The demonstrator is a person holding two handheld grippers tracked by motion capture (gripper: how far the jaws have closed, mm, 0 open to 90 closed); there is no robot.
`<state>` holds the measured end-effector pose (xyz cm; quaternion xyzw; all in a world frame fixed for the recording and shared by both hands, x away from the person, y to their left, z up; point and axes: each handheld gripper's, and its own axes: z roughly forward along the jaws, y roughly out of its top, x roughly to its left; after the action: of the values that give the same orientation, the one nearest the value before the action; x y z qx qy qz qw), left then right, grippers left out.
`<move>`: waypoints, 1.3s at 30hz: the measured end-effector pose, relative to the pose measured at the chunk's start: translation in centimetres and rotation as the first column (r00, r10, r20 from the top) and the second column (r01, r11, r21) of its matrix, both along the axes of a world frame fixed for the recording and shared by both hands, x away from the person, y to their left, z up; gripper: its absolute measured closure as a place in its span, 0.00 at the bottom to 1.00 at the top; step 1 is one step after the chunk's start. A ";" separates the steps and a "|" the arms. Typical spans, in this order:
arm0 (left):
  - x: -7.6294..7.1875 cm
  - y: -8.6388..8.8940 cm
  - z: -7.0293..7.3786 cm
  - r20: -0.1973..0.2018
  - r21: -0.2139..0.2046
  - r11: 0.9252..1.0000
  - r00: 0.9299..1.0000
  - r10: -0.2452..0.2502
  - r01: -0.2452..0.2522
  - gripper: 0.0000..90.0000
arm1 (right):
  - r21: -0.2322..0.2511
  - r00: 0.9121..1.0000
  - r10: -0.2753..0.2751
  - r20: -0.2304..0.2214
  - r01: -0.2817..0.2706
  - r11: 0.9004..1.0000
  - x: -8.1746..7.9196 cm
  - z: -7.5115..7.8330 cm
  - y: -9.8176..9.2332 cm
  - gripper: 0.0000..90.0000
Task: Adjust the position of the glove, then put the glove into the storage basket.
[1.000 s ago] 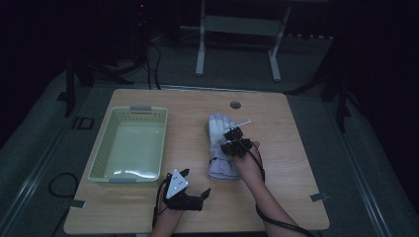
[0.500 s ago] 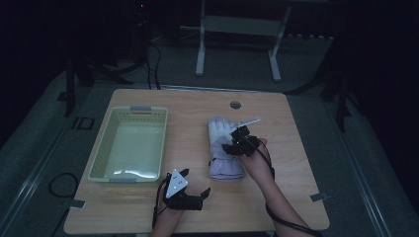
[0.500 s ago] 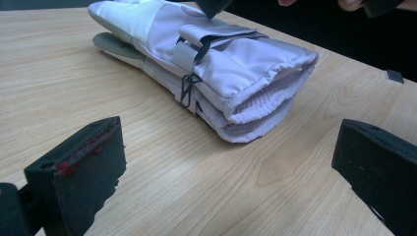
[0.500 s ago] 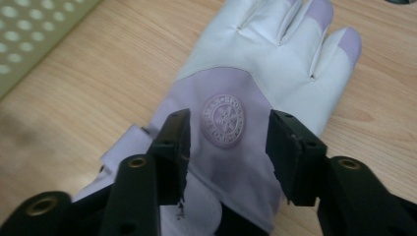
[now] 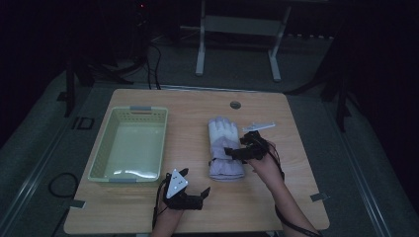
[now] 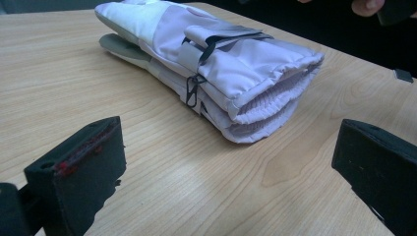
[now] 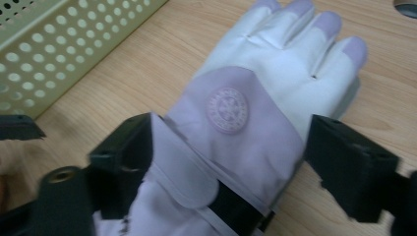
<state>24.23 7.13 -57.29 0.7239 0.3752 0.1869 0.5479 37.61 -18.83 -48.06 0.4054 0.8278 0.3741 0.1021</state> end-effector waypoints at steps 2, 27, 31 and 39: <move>0.0 0.0 0.0 -0.003 -0.001 1.000 1.000 0.000 0.000 0.00 | -0.010 1.000 0.007 0.002 -0.007 1.000 0.0 -0.1 -0.2 0.17; 2.4 -0.6 2.5 -0.123 -0.018 0.992 0.984 -0.128 0.127 0.00 | -0.054 0.995 0.041 0.091 -0.036 0.998 -2.1 -1.3 -5.2 0.13; 3.1 -1.2 3.6 -0.152 0.035 0.994 0.984 -0.094 0.100 0.00 | -0.035 0.994 0.030 0.107 -0.027 0.999 -2.1 -1.5 -5.3 0.12; 6.0 -2.2 5.9 -0.190 0.079 0.993 0.979 -0.076 0.092 0.00 | -0.010 0.987 -0.016 0.159 0.018 1.000 -1.5 -1.0 -5.4 0.27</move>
<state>30.24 4.98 -51.41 0.7766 0.3855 0.1112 0.4857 36.08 -24.24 -49.03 0.3810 0.8156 0.3995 0.1731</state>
